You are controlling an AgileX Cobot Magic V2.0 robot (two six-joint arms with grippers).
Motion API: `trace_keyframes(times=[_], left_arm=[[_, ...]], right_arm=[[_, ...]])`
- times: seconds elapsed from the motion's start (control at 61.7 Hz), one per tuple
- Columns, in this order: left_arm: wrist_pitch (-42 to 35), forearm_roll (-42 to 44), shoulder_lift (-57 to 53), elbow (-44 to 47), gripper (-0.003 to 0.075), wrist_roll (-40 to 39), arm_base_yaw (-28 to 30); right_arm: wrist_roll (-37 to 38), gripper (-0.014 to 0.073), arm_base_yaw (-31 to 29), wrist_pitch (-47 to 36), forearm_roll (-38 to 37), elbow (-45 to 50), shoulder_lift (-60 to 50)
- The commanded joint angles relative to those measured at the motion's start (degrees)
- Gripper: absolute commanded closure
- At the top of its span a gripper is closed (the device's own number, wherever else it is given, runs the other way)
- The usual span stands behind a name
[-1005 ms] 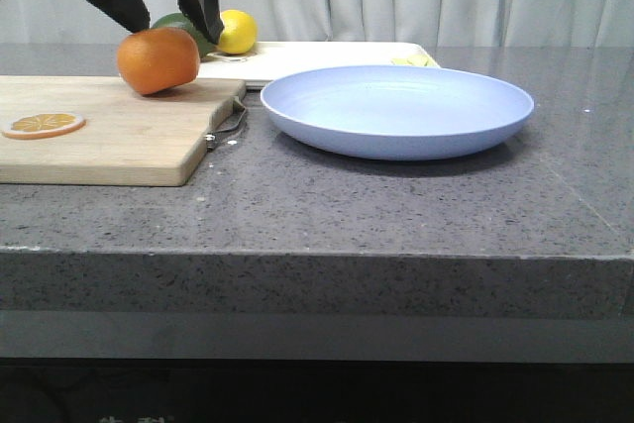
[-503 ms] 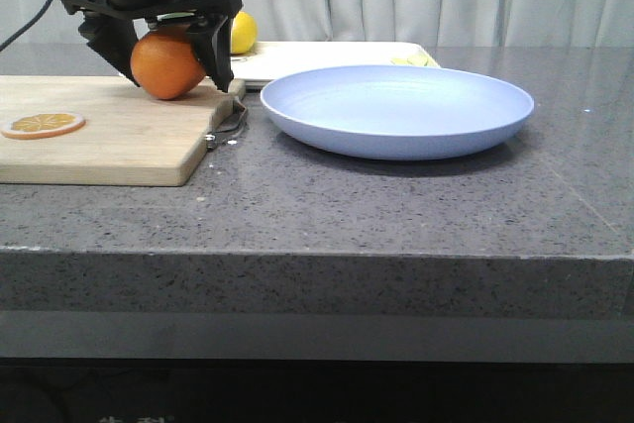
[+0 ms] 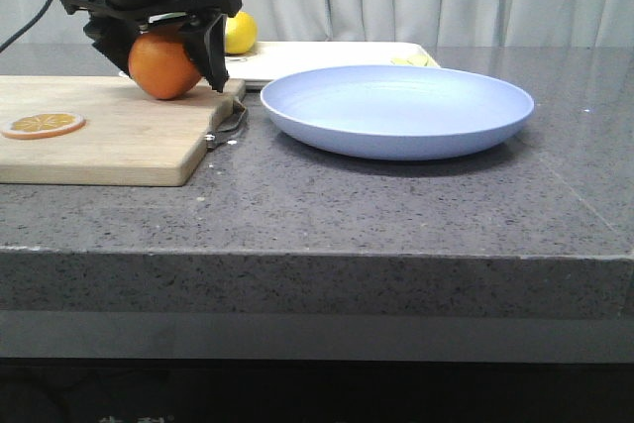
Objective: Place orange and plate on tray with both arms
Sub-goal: 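Lower the left gripper over the orange on the cutting board and grasp it, then carry the orange with the left gripper over the blue plate and lower it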
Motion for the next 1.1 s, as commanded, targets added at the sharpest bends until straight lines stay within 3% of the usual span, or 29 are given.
trace_keyframes(times=[0.0, 0.422, 0.795, 1.086], left_arm=[[-0.17, -0.49, -3.95, -2.38, 0.0434, -0.47, -0.40], [8.42, -1.05, -3.95, -15.64, 0.0434, -0.47, -2.96], [-4.75, -0.94, -0.04, -16.43, 0.0434, 0.12, -18.79], [-7.88, -0.55, 4.07, -16.43, 0.0425, 0.12, -21.64]], right_arm=[[-0.40, -0.0046, -0.27, -4.65, -0.03, -2.18, 0.46], [-0.40, -0.0046, -0.27, -4.65, -0.03, -2.18, 0.46], [-0.40, -0.0046, -0.27, -4.65, -0.03, -2.18, 0.46], [-0.40, -0.0046, -0.27, -4.46, -0.03, -2.18, 0.46]])
